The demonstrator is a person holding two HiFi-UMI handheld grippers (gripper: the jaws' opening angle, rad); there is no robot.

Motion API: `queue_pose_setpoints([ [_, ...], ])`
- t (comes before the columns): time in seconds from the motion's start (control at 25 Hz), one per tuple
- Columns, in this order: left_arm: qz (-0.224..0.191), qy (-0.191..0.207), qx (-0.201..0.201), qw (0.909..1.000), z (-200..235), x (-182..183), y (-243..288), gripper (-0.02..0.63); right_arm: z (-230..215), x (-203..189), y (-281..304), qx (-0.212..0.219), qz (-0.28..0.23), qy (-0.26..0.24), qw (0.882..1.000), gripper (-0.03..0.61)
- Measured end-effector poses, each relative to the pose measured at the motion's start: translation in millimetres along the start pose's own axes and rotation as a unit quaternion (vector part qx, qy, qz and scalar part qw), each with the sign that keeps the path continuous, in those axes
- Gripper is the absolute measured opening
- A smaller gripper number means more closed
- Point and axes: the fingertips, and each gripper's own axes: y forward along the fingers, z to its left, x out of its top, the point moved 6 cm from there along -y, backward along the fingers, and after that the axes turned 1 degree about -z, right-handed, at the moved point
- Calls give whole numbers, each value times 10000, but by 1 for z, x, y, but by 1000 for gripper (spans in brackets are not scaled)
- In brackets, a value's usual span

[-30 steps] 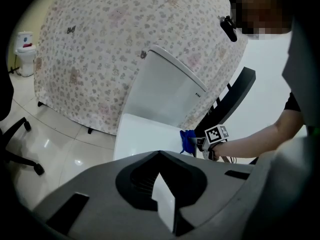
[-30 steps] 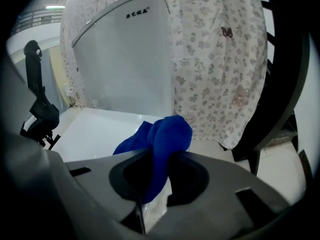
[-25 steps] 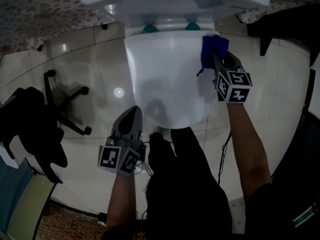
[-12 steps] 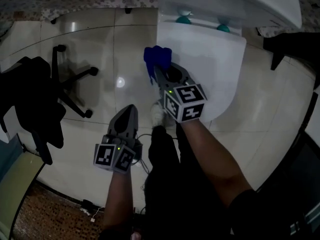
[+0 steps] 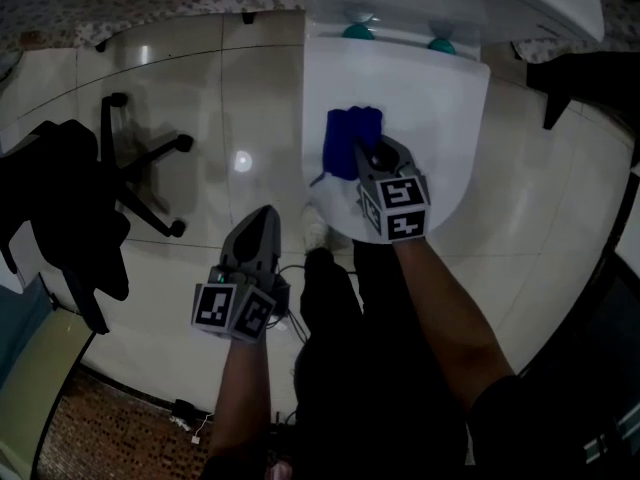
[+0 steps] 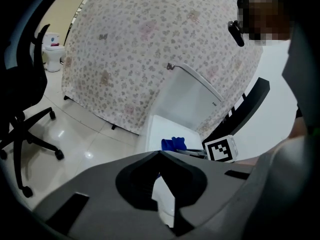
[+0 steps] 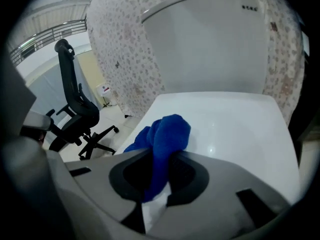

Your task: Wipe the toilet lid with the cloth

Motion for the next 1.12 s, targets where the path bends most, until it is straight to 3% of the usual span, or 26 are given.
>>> queue_pose_setpoints([
  [0.24,137,80,-353,9993,-33,-8,31,0,-77,-20,-50,-570,-86,-88,9983,67],
  [0.44,267,75,-494,9984,-50,-16,44,0,-135,-36,-87,-1209,-74,-534,9912,69],
  [0.6,403,114,-536,9977,-53,-23,49,0,-165,-47,-105,-1534,-113,-448,9871,69],
  [0.96,360,-83,-454,9983,-42,-30,45,0,-184,-59,-119,-2233,-30,126,9747,67],
  [1.12,218,-237,-367,9988,-30,-28,36,0,-154,-36,-125,-2010,-482,242,9781,67],
])
